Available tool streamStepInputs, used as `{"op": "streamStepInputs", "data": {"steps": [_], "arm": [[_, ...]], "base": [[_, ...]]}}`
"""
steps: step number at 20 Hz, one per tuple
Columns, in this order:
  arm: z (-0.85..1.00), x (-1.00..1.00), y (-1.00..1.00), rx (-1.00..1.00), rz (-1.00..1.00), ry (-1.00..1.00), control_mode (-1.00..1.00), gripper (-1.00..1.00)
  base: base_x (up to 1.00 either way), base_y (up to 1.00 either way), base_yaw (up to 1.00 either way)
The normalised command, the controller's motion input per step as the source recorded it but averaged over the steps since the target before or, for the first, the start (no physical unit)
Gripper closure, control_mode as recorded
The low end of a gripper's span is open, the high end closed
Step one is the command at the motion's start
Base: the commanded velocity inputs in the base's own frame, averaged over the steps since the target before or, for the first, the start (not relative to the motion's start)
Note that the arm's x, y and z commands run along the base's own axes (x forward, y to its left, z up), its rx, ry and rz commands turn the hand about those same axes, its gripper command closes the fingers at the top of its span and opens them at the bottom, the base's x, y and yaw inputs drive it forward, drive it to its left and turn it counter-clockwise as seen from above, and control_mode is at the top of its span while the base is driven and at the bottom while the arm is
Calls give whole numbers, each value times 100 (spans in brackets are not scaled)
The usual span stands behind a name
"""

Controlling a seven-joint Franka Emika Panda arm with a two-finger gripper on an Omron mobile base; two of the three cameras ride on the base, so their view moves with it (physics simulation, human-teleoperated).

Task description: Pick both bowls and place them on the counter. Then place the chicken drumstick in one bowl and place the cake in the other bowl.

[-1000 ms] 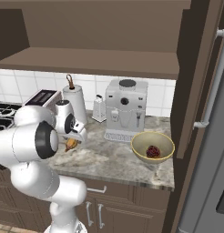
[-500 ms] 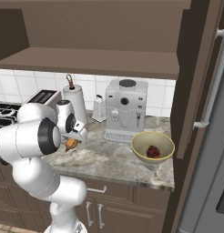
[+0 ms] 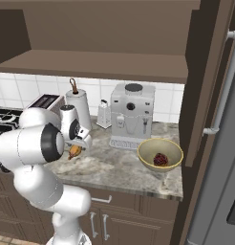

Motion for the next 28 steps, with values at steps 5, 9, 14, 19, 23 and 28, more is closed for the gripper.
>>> {"op": "streamStepInputs", "data": {"steps": [5, 9, 14, 19, 23, 28], "arm": [[0, 0, 0, 1, -1, 0, -100, -100], [-7, 0, 1, 0, -1, 0, -100, -100], [-13, 0, 4, 0, 0, 0, -100, -100], [-16, 0, 6, 0, 0, 0, -100, -100], [-9, 3, 17, 0, 0, 0, -100, -100], [-6, -1, 10, 1, 0, 0, -100, -100]], "base": [[0, 0, 0], [0, 0, 0], [0, 0, 0], [0, 0, 0], [0, 0, 0], [0, 0, 0]]}}
